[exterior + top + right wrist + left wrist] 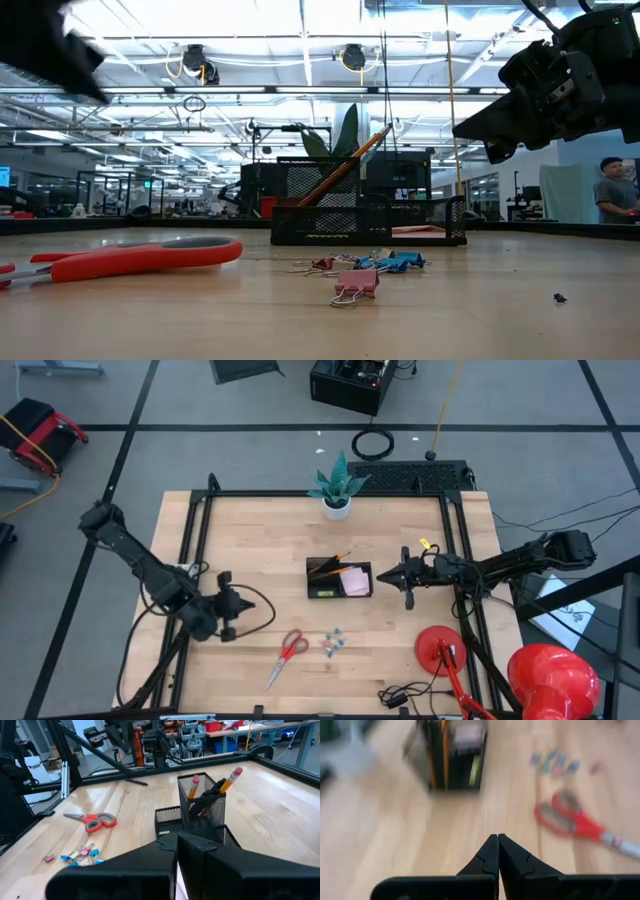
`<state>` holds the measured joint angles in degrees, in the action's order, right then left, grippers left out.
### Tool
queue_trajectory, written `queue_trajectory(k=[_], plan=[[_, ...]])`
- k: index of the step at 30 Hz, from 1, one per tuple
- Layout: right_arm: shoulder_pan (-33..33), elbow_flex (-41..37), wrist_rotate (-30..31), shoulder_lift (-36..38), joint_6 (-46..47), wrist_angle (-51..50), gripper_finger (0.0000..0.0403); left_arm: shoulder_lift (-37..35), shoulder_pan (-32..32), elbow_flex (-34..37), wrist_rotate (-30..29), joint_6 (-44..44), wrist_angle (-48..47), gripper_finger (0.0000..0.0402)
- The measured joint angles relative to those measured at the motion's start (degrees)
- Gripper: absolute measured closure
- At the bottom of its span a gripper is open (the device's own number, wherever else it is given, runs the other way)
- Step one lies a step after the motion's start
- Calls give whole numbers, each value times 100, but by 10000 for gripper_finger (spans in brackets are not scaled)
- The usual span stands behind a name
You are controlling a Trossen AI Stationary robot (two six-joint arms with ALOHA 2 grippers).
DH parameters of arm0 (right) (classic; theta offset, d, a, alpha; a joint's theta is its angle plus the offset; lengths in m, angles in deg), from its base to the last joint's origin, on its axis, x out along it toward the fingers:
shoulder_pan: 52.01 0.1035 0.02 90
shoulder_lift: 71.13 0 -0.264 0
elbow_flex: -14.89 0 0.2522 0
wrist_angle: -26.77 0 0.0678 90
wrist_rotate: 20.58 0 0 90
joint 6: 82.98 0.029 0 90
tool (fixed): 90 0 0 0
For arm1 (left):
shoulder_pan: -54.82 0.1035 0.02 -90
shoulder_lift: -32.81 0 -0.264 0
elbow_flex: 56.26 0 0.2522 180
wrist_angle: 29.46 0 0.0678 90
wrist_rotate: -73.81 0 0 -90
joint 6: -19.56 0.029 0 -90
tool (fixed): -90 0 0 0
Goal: Pick and place office supplies into organizer
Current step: Put the black pen into the desk organizer
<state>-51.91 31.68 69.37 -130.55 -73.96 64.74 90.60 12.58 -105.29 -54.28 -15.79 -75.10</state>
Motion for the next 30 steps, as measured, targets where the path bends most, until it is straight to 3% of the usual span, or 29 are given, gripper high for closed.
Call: queue_trajectory(k=[5, 8, 14, 21, 25, 30], plan=[[0, 0, 0, 0, 0, -25, 399, 207, -295, 0, 758, -2463, -1593, 394], [0, 0, 0, 0, 0, -27, 399, 343, -306, 0, 1224, -3318, -2126, 394], [0, -1, -2, 0, 103, -26, 399, 680, -304, 0, 1666, -3680, -2489, 374], [0, 0, -2, 0, 101, -23, 399, 976, -306, 0, 2594, -4234, -2431, 261], [0, -2, -2, 0, 90, -21, 399, 1148, -304, 0, 2618, -4659, -2444, 200], [0, -1, -2, 0, 118, -21, 399, 1433, -222, 0, 2618, -4928, -2436, 159]])
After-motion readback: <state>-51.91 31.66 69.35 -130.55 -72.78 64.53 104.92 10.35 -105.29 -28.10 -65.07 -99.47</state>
